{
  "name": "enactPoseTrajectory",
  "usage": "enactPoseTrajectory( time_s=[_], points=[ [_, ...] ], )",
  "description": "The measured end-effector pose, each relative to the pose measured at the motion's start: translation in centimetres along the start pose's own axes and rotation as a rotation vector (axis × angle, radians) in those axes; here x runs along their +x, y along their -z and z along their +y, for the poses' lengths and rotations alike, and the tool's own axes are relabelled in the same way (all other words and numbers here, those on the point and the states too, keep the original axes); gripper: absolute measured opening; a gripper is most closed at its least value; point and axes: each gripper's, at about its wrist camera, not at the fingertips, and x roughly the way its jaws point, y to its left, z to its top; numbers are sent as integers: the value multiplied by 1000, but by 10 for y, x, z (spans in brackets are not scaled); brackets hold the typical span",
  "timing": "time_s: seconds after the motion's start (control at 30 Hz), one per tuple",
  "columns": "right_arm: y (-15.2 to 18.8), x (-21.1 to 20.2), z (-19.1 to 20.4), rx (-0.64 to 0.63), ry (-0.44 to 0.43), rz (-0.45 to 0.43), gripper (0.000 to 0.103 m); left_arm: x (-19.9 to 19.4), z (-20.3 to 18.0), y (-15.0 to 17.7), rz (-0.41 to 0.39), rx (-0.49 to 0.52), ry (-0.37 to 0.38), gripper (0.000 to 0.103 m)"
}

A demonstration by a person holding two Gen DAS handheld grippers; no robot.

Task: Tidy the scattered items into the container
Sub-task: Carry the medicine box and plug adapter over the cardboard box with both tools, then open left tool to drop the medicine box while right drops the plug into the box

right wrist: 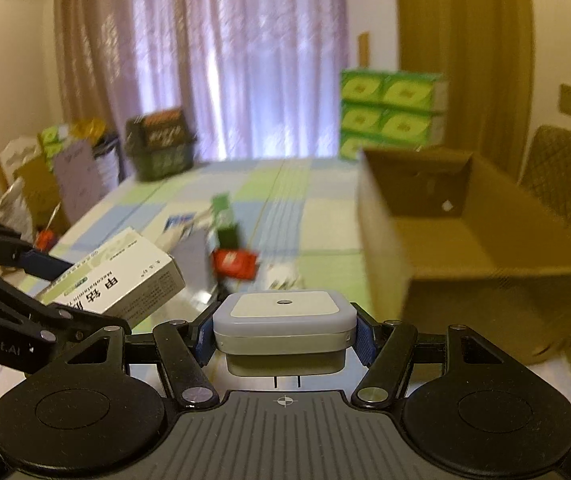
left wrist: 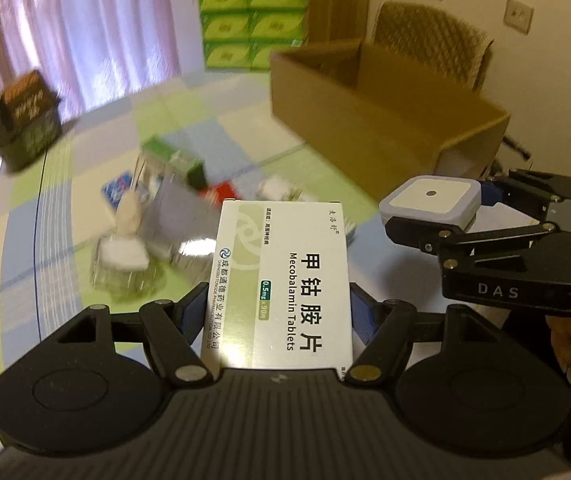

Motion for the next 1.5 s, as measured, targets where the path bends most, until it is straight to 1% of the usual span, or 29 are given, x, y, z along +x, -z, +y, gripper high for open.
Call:
enactPoseTrajectory(
  time_s=[0.13,0.2,0.37,0.53,0.7,0.77,0.97,1.23,1.37,1.43,1.5],
  points=[
    [-30,-17,-22,17,40,-63,67,-5,-22,-31,-51,7,20,67],
    [-45,-22,-36,27,60,-80,67,-4,-34,-48,-72,14,30,67],
    [-77,-23,-78,55,101,-94,67,6,-65,-90,-110,16,71,67],
    [-97,-17,-119,59,141,-83,67,31,-90,-127,-125,2,116,67],
    [-99,-8,-155,43,171,-46,67,61,-107,-146,-113,-16,144,67],
    [-95,-5,-165,38,180,-30,67,74,-113,-152,-103,-20,150,67],
    [-83,13,-193,59,191,16,67,109,-130,-160,-65,-11,167,67],
    [-71,33,-217,78,201,58,67,150,-135,-173,-37,-30,173,67],
    [-68,41,-223,80,199,70,67,161,-136,-176,-30,-37,176,67],
    [-68,44,-224,81,196,73,67,165,-137,-177,-32,-36,174,65],
    [-67,46,-225,76,199,70,67,166,-137,-177,-33,-30,167,66]
  ],
)
